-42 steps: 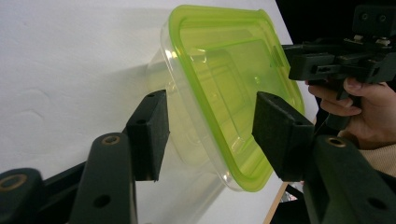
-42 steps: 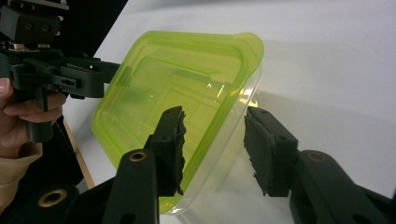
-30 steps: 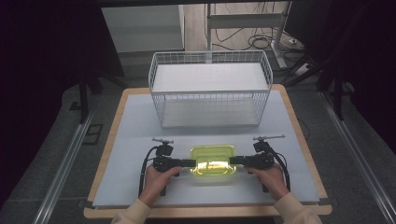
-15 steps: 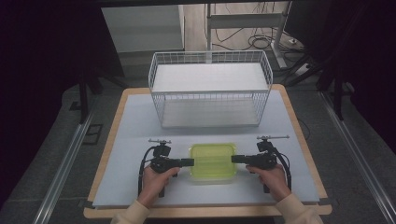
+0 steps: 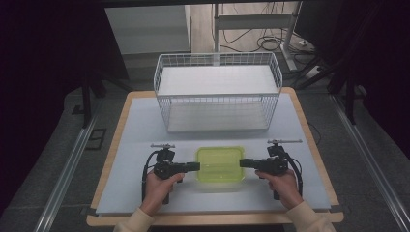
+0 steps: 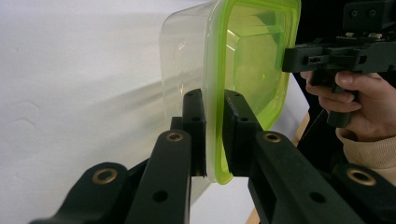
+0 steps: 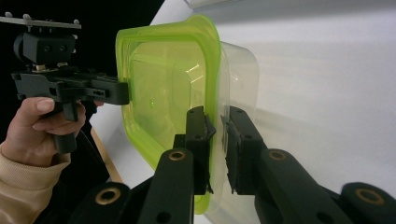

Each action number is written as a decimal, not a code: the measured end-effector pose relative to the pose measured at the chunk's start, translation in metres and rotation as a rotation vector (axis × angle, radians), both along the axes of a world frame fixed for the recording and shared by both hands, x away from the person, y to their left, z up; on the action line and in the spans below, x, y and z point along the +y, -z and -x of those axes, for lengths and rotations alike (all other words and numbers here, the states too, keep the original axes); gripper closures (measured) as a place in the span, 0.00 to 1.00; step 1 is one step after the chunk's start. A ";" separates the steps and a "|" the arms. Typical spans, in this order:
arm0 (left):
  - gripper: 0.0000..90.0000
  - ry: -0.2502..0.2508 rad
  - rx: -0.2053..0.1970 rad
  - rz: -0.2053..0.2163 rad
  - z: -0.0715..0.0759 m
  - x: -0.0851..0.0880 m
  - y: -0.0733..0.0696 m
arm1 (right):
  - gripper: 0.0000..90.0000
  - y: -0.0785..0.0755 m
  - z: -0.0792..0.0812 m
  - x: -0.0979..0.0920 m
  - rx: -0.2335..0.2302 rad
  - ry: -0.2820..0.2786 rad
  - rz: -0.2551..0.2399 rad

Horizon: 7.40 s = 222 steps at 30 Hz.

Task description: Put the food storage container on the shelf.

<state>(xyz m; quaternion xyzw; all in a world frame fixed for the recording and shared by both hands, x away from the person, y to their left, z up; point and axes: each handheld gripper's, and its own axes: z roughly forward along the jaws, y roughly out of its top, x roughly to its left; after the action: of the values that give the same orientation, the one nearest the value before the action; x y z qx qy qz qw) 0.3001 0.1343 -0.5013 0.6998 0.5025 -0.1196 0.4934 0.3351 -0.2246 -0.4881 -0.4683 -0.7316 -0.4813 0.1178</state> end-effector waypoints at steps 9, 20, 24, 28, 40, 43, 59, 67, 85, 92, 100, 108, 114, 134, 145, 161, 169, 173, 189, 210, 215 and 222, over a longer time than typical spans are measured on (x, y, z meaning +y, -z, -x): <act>0.90 0.000 -0.025 0.000 0.003 0.001 -0.008 | 0.89 -0.007 0.003 0.000 -0.029 -0.001 -0.008; 0.90 -0.004 -0.046 0.000 0.004 0.003 -0.015 | 0.89 -0.014 0.004 0.002 -0.049 -0.001 -0.015; 0.90 -0.006 -0.053 -0.004 0.004 0.003 -0.017 | 0.89 -0.015 0.003 0.002 -0.051 -0.003 -0.021; 0.90 -0.004 -0.059 -0.005 0.004 0.004 -0.019 | 0.89 -0.017 0.004 0.003 -0.059 -0.003 -0.020; 0.90 -0.015 -0.082 -0.004 0.000 0.006 -0.035 | 0.89 -0.031 0.000 0.005 -0.089 0.002 -0.021; 0.90 -0.014 -0.088 -0.007 -0.002 0.007 -0.041 | 0.89 -0.036 -0.001 0.007 -0.097 0.002 -0.022; 0.90 -0.018 -0.133 -0.015 -0.011 0.010 -0.070 | 0.89 -0.065 -0.008 0.010 -0.143 0.009 -0.029; 0.90 -0.024 -0.152 -0.015 -0.013 0.011 -0.080 | 0.89 -0.076 -0.011 0.012 -0.159 0.010 -0.030; 0.90 -0.039 -0.175 -0.009 -0.019 0.015 -0.102 | 0.89 -0.099 -0.018 0.017 -0.194 0.010 -0.023; 0.90 -0.044 -0.184 -0.008 -0.022 0.015 -0.112 | 0.89 -0.110 -0.022 0.018 -0.205 0.010 -0.022; 0.90 -0.052 -0.196 -0.005 -0.029 0.018 -0.121 | 0.89 -0.120 -0.029 0.021 -0.215 0.010 -0.021; 0.90 -0.055 -0.188 0.002 -0.035 0.020 -0.128 | 0.89 -0.129 -0.034 0.023 -0.233 0.011 -0.014; 0.90 -0.056 -0.201 -0.009 -0.040 0.020 -0.135 | 0.89 -0.133 -0.039 0.024 -0.221 0.015 -0.023; 0.90 -0.076 -0.231 -0.015 -0.061 0.023 -0.157 | 0.89 -0.155 -0.061 0.029 -0.243 0.027 -0.021; 0.90 -0.078 -0.233 -0.013 -0.076 0.023 -0.167 | 0.89 -0.165 -0.075 0.030 -0.246 0.031 -0.022; 0.90 -0.088 -0.232 -0.018 -0.103 0.025 -0.183 | 0.89 -0.182 -0.102 0.032 -0.253 0.036 -0.021; 0.90 -0.093 -0.232 -0.013 -0.117 0.022 -0.187 | 0.89 -0.188 -0.115 0.032 -0.256 0.055 -0.019; 0.90 -0.092 -0.228 -0.004 -0.125 0.022 -0.188 | 0.89 -0.193 -0.122 0.031 -0.257 0.069 -0.009; 0.90 -0.116 -0.216 -0.014 -0.153 0.018 -0.187 | 0.89 -0.189 -0.145 0.031 -0.238 0.120 -0.017; 0.88 -0.141 -0.172 0.003 -0.184 0.019 -0.173 | 0.89 -0.179 -0.170 0.035 -0.187 0.148 0.001; 0.87 -0.155 -0.162 0.011 -0.190 0.018 -0.173 | 0.87 -0.175 -0.176 0.034 -0.180 0.158 -0.016; 0.83 -0.163 -0.144 0.027 -0.199 0.018 -0.166 | 0.81 -0.173 -0.180 0.039 -0.206 0.185 0.023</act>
<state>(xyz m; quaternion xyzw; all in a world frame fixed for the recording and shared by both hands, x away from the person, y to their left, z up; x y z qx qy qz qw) 0.4989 0.1519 -0.3355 0.6567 0.5194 -0.0352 0.5457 0.5155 -0.1859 -0.3155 -0.4834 -0.6988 -0.5272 -0.0081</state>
